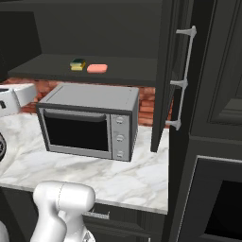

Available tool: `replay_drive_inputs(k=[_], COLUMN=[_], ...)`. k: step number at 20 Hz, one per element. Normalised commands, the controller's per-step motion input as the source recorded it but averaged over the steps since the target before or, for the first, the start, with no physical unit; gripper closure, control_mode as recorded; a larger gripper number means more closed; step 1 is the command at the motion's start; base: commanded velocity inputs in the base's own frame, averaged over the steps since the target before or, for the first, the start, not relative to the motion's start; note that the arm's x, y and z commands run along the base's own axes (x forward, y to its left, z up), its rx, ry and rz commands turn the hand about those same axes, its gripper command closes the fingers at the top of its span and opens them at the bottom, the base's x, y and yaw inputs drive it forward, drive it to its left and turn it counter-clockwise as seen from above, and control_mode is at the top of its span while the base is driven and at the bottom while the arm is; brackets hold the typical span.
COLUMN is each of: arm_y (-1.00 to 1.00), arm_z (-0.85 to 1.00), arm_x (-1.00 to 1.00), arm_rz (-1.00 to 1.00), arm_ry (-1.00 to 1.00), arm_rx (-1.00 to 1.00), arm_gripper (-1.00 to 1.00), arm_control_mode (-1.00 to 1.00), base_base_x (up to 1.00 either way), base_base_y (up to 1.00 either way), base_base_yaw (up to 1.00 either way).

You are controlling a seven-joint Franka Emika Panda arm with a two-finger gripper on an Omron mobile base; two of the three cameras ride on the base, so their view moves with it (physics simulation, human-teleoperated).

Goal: Pick up the bar soap and sponge from the sink, and place them back in the cabinet, and close the cabinet doors.

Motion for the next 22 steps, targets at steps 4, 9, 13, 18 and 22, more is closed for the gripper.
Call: replay_drive_inputs(k=[4, 9, 13, 18, 22], arm_y=[0.00, 0.09, 0.25, 0.31, 0.23], arm_z=[0.00, 0.00, 0.00, 0.00, 0.00], arm_x=[-0.43, -0.30, -0.34, -0.32, -0.32], arm_rz=[0.00, 0.00, 0.00, 0.00, 0.00], arm_ry=[-0.01, 0.00, 0.00, 0.00, 0.00], arm_rx=[0.00, 0.00, 0.00, 0.00, 0.00], arm_gripper=[-1.00, -1.00, -1.00, -1.00, -1.00], arm_control_mode=[-1.00, -1.00, -1.00, -1.00, -1.00], base_base_x=[0.00, 0.00, 0.00, 0.00, 0.00], base_base_y=[0.00, 0.00, 0.00, 0.00, 0.00], base_base_yaw=[0.00, 0.00, 0.00, 0.00, 0.00])
